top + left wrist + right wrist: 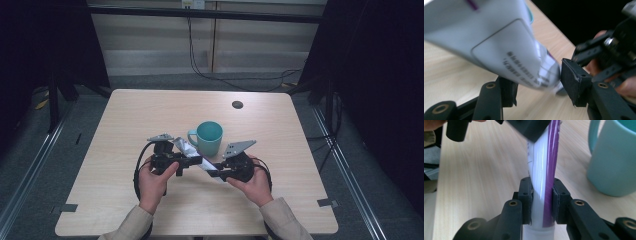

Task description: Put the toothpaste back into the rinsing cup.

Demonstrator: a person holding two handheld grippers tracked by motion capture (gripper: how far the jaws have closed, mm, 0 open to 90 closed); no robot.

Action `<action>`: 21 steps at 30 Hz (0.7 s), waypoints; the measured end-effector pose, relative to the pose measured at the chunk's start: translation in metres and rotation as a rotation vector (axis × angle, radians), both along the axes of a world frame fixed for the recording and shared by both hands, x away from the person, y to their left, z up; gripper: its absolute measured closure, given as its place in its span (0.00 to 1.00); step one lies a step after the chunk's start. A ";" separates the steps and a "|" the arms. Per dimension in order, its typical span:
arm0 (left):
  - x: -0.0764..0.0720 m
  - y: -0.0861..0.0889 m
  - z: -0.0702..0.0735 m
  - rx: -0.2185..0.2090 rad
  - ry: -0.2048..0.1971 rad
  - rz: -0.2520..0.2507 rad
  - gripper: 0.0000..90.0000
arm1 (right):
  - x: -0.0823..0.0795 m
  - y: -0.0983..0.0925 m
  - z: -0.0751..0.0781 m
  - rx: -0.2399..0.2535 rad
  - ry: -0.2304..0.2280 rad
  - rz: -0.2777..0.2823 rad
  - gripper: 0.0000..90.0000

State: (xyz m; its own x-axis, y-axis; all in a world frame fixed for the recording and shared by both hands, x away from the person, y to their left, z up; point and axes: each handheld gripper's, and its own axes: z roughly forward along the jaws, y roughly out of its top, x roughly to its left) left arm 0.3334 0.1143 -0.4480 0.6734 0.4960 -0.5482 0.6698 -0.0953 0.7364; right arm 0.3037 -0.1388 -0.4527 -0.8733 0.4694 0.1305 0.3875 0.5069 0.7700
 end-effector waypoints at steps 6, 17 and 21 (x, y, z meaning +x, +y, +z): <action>0.000 -0.006 0.012 -0.005 -0.033 -0.028 0.73 | -0.004 0.015 -0.005 -0.029 0.002 0.026 0.81; 0.003 -0.002 0.033 0.018 -0.099 -0.056 0.81 | -0.007 0.005 -0.006 0.024 -0.061 -0.006 0.47; 0.008 0.005 0.049 0.043 -0.134 -0.029 0.81 | -0.008 -0.015 -0.012 0.006 -0.081 -0.068 0.31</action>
State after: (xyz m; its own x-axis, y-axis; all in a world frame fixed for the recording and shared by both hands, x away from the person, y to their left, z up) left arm 0.3417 0.1188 -0.3987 0.7536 0.4964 -0.4310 0.5623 -0.1472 0.8137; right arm 0.2959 -0.1534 -0.4643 -0.8471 0.5275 0.0639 0.3574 0.4767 0.8031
